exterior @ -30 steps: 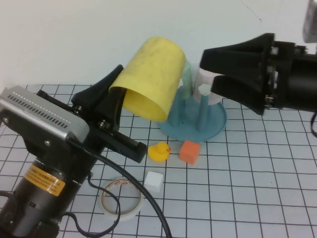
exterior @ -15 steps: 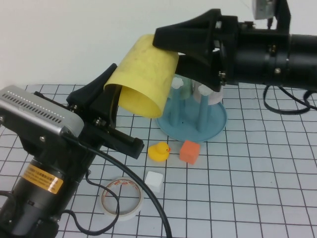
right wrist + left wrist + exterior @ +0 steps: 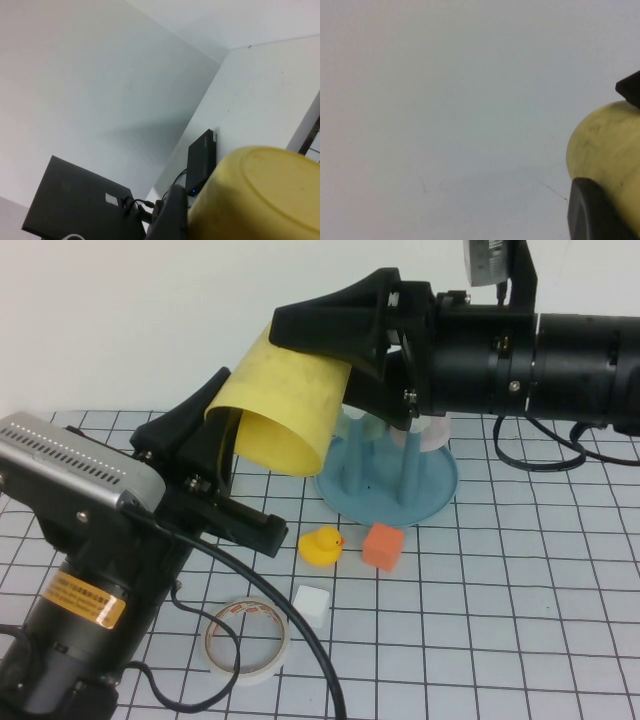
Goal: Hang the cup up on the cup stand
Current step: Adjust the cup with two arms
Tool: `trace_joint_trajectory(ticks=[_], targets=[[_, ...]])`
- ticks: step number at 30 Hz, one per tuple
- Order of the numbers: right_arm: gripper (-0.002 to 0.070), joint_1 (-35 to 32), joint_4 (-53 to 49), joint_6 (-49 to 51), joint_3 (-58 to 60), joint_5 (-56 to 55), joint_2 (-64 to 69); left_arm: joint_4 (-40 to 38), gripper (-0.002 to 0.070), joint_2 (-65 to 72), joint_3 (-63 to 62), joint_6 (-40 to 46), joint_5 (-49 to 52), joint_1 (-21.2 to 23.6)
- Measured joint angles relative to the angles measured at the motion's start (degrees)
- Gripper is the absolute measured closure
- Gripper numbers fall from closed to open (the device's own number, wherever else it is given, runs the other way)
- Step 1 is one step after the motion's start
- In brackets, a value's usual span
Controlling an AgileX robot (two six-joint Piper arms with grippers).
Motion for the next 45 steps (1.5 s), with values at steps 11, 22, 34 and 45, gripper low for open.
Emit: trace_joint_trajectory(ticks=[11, 22, 34, 45], targets=[[-0.0017, 0.1, 0.0, 0.4, 0.0, -1.0, 0.0, 1.1, 0.067, 0.0, 0.0, -0.2, 0.0, 0.0], [0.0092, 0.1, 0.1, 1.4, 0.0, -1.3, 0.0, 2.7, 0.067, 0.0, 0.0, -0.2, 0.3, 0.0], [0.009, 0.1, 0.3, 1.5, 0.0, -0.7, 0.0, 2.4, 0.0653, 0.0, 0.0, -0.3, 0.3, 0.0], [0.0092, 0.1, 0.3, -0.3, -0.1, -3.4, 0.0, 2.4, 0.04, 0.0, 0.0, -0.3, 0.0, 0.0]])
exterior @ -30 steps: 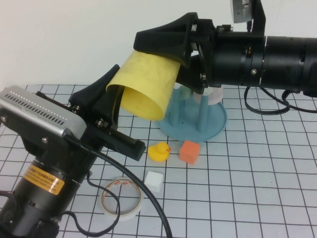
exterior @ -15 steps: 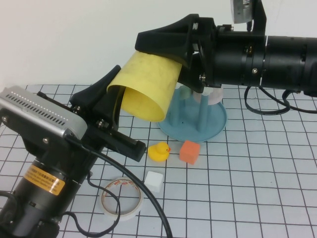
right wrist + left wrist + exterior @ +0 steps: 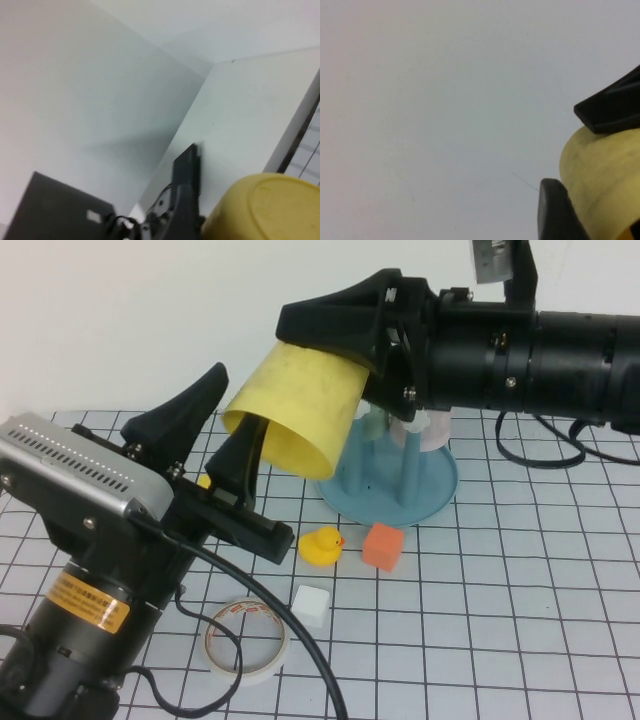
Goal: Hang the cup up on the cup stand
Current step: Adjust the cup with two arms, then place the cup on the cup holder
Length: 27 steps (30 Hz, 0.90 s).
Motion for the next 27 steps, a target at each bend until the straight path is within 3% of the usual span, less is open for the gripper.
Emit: trace_joint_trajectory(ticks=[6, 22, 25, 27], targets=[[0.0093, 0.0, 0.0, -6.7, -2.3, -1.9, 0.1, 1.4, 0.0364, 0.0, 0.0, 0.0, 0.4, 0.0], [0.01, 0.0, 0.3, -32.7, -6.3, -15.3, 0.1, -0.5, 0.0363, 0.0, 5.6, -0.2, 2.5, 0.0], [0.0101, 0.0, 0.5, -38.4, -6.3, -18.2, 0.1, -1.9, 0.0395, 0.0, 9.3, -2.8, 1.9, 0.0], [0.0101, 0.0, 0.6, -42.3, -6.3, -19.2, 0.8, -2.4, 0.0463, 0.0, 11.9, -5.7, 1.9, 0.0]])
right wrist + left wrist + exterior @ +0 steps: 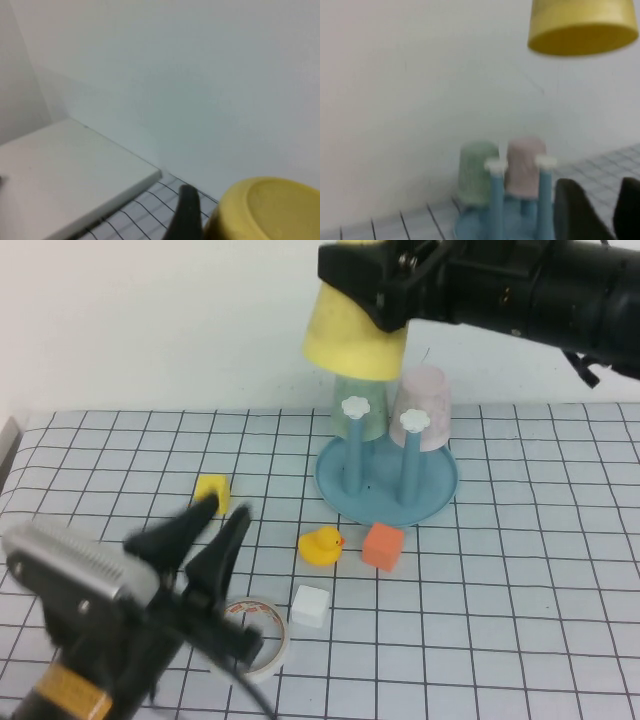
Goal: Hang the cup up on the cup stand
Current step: Place the cup on the cup holder
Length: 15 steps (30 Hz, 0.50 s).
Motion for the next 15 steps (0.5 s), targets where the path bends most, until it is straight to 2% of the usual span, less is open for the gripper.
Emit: trace_joint_trajectory(ticks=[3, 5, 9, 15], targets=[[0.0101, 0.0, 0.1, -4.3, -0.2, -0.6, 1.9, -0.5, 0.0594, 0.0, 4.1, -5.9, -0.1, 0.0], [0.0102, 0.0, 0.1, -6.4, -0.3, -0.8, 3.5, -0.8, 0.0638, 0.0, 6.9, -8.4, -0.7, 0.0], [0.0102, 0.0, 0.1, -9.3, -0.9, -2.1, 7.6, -2.5, 0.0669, 0.0, 11.7, -11.5, -1.4, 0.0], [0.0102, 0.0, 0.1, -10.1, -5.8, -7.3, 14.1, -4.3, 0.0675, -0.6, 16.7, -15.8, -1.5, 0.0]])
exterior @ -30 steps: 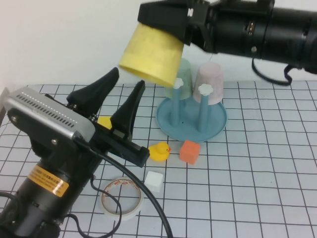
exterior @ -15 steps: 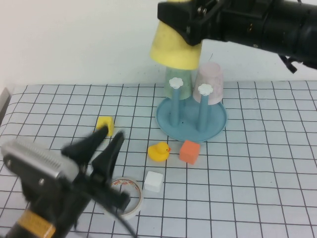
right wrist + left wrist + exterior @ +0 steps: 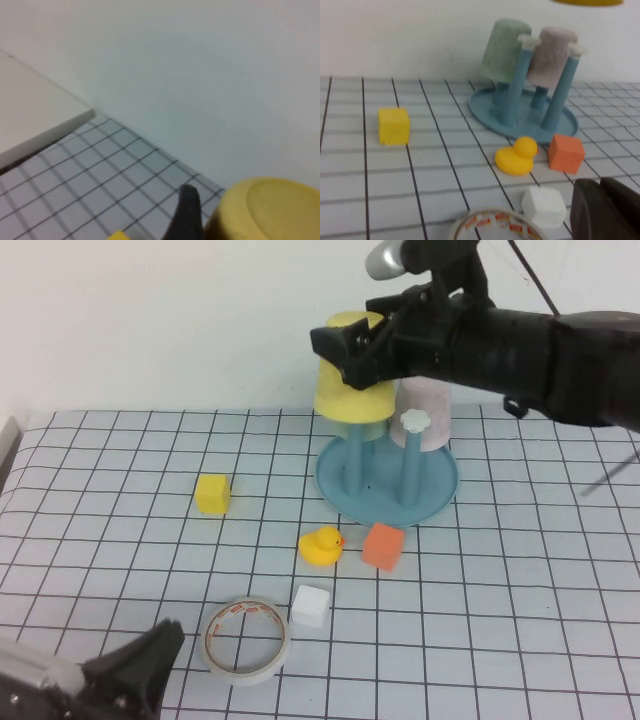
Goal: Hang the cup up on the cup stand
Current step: Place the cup on the cup holder
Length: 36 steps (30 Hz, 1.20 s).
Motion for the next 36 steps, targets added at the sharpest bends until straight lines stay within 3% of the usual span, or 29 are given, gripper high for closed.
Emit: trace_joint_trajectory(ticks=[11, 36], targets=[[0.0103, 0.0, 1.0, -0.1, -9.6, -8.1, 8.5, 0.8, 0.0676, 0.0, 1.0, -2.8, 0.0, 0.0], [0.0104, 0.0, 1.4, -1.5, -11.7, -10.8, 13.3, 1.1, 0.0676, 0.0, 1.0, -3.5, 0.0, 0.0]])
